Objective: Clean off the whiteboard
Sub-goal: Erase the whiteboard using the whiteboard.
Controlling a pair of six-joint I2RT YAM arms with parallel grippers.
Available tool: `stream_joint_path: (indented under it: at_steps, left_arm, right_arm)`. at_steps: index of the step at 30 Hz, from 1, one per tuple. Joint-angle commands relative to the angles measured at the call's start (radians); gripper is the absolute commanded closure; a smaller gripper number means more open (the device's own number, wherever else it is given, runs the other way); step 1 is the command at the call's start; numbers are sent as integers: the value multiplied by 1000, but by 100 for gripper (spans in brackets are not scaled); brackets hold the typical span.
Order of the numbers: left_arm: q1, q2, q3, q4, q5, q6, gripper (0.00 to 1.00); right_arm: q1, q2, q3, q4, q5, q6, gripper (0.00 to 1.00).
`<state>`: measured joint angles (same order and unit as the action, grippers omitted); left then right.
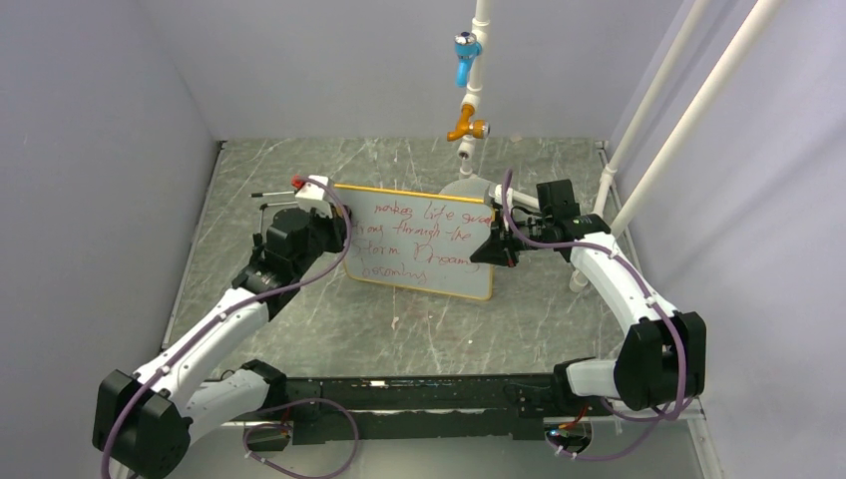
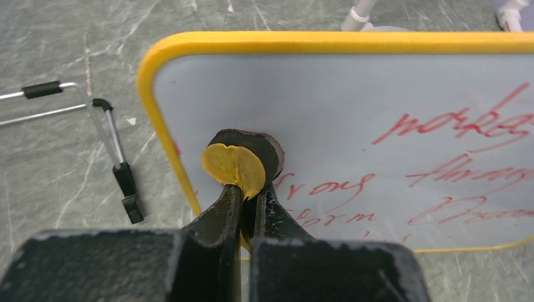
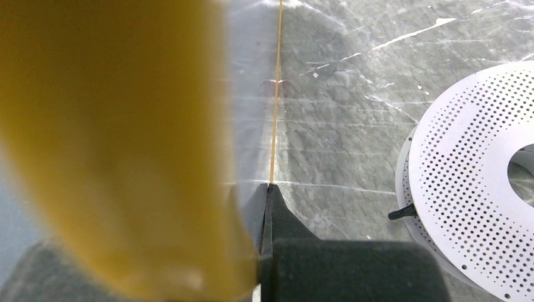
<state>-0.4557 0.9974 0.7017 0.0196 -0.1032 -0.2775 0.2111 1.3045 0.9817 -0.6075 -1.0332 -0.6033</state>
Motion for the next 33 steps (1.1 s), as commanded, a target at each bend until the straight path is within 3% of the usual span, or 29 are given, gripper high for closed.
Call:
stream_joint_path:
  at_steps: [1, 8, 15, 21, 33]
  left_arm:
    - [-60, -20, -6, 99, 111, 52, 100]
    - [-98, 1, 14, 103, 106, 82, 100]
    - [-68, 95, 74, 62, -102, 78, 100]
    - [-39, 118, 76, 57, -105, 51, 100]
    - [-23, 24, 60, 24, -127, 70, 100]
  right_arm:
    - [19, 11, 26, -114, -30, -106, 100]
    - [21, 9, 25, -112, -23, -101, 100]
    - [20, 18, 30, -110, -6, -96, 100]
    - [21, 16, 29, -108, 6, -93, 100]
    - [36, 46, 36, -112, 14, -94, 100]
